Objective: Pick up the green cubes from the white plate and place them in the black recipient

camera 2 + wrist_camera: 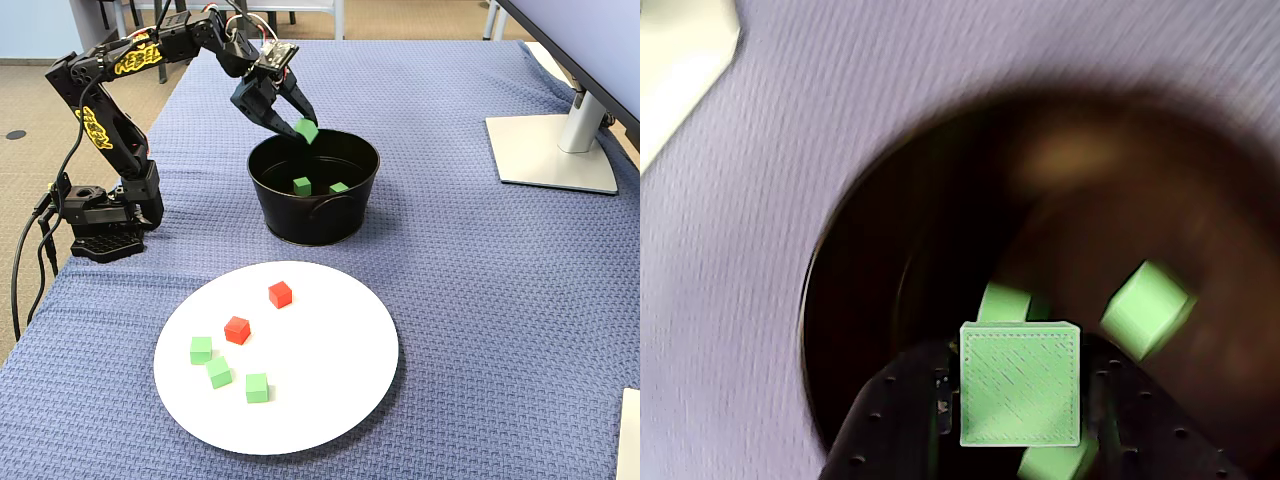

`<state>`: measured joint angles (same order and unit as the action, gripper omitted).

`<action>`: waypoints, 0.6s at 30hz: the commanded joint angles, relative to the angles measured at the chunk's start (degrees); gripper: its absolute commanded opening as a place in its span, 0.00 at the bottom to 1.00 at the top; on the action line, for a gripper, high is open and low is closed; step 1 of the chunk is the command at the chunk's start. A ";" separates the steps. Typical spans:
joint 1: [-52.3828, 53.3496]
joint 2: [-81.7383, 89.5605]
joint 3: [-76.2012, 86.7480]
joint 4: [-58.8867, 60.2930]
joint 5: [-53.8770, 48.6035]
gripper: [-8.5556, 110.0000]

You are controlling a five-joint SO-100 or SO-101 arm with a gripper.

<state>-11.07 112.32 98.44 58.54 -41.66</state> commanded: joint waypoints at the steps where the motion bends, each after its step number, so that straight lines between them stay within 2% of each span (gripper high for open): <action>1: -3.43 0.18 -3.08 0.70 0.70 0.22; 3: -2.20 -0.18 -4.13 1.32 -0.79 0.36; 5: 0.35 -0.70 -6.33 2.72 -3.25 0.39; 12: 18.46 -3.25 -10.81 1.41 -17.75 0.35; 18: 38.32 -12.30 -5.80 -16.61 -36.91 0.31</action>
<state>16.00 104.85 93.34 51.50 -67.68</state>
